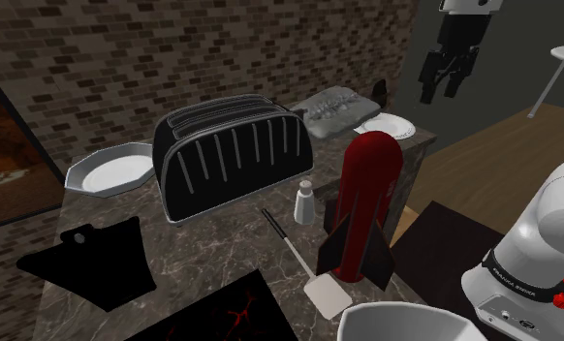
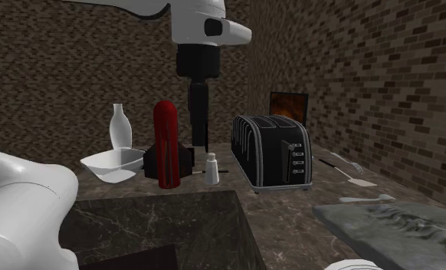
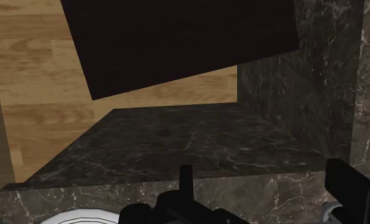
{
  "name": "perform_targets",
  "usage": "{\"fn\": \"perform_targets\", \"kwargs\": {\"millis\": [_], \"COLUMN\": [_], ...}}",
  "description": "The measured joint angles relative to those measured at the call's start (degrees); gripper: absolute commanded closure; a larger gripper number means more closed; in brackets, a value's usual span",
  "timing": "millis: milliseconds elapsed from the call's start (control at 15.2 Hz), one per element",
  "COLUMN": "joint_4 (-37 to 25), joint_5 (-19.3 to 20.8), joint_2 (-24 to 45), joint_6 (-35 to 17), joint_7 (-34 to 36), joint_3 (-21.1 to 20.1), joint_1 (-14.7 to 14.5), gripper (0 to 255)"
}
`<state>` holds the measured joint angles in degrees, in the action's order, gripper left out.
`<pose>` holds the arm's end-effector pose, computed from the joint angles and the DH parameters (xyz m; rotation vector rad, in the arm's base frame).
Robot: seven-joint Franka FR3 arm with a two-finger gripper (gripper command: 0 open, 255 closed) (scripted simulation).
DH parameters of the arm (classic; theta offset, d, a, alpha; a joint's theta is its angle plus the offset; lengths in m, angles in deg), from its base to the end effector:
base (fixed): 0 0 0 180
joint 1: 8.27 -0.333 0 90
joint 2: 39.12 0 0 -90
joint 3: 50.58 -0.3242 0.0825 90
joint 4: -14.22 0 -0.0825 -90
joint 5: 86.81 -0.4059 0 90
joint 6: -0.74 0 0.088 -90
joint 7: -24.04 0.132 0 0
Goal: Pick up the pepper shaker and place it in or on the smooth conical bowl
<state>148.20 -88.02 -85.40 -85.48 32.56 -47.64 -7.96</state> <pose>0.3092 -0.0189 0.5809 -3.0710 0.2895 0.0456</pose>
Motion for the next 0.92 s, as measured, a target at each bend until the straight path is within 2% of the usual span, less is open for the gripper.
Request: {"fn": "perform_targets", "kwargs": {"millis": [198, 462, 924], "joint_4": [0.26, 1.73, 0.29], "joint_5": [-0.73, -2.96, -5.16], "joint_2": [0.67, 2.84, 10.45], "joint_6": [-1.12, -5.31, -12.37], "joint_7": [1.44, 6.16, 14.41], "joint_3": [-1.60, -6.82, -15.83], "joint_1": [-0.50, -2.11, -4.20], "gripper": [0, 0, 0]}}
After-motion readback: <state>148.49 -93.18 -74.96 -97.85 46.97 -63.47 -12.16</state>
